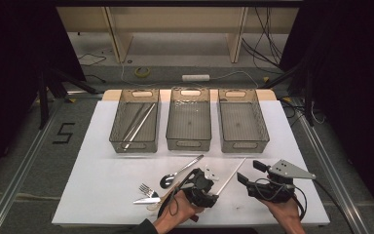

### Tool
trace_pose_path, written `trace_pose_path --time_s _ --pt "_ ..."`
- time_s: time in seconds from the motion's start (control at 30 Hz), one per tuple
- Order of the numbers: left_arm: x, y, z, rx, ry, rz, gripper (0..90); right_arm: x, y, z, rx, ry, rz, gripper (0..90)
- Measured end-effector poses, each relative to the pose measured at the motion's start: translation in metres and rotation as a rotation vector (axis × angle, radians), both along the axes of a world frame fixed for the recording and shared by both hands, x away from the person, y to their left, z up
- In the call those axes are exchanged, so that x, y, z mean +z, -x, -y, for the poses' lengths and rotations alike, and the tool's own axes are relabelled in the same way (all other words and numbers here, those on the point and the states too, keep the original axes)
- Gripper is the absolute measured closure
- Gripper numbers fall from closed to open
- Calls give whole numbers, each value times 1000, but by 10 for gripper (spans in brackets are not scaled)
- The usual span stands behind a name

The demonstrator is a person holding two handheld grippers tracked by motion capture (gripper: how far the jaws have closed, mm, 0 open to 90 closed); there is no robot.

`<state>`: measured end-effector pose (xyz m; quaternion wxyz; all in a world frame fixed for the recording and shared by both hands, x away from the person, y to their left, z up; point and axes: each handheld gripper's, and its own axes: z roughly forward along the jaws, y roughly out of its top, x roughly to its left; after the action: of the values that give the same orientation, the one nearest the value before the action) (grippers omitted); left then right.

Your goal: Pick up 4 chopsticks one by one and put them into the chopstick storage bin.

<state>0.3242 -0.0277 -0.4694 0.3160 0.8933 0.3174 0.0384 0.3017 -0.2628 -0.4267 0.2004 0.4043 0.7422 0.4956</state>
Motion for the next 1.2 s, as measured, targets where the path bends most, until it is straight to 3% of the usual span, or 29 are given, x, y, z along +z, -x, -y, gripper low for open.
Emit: trace_pose_path --time_s 0.33,0.77,1.2 --pt "-6 3 6 -17 -16 -6 701 0 0 0 0 -1 0 265" --pt "-7 6 9 -32 -64 46 791 0 0 0 -1 -2 -4 264" --pt "-8 7 10 -3 -43 37 819 -1 0 0 3 1 -1 264"
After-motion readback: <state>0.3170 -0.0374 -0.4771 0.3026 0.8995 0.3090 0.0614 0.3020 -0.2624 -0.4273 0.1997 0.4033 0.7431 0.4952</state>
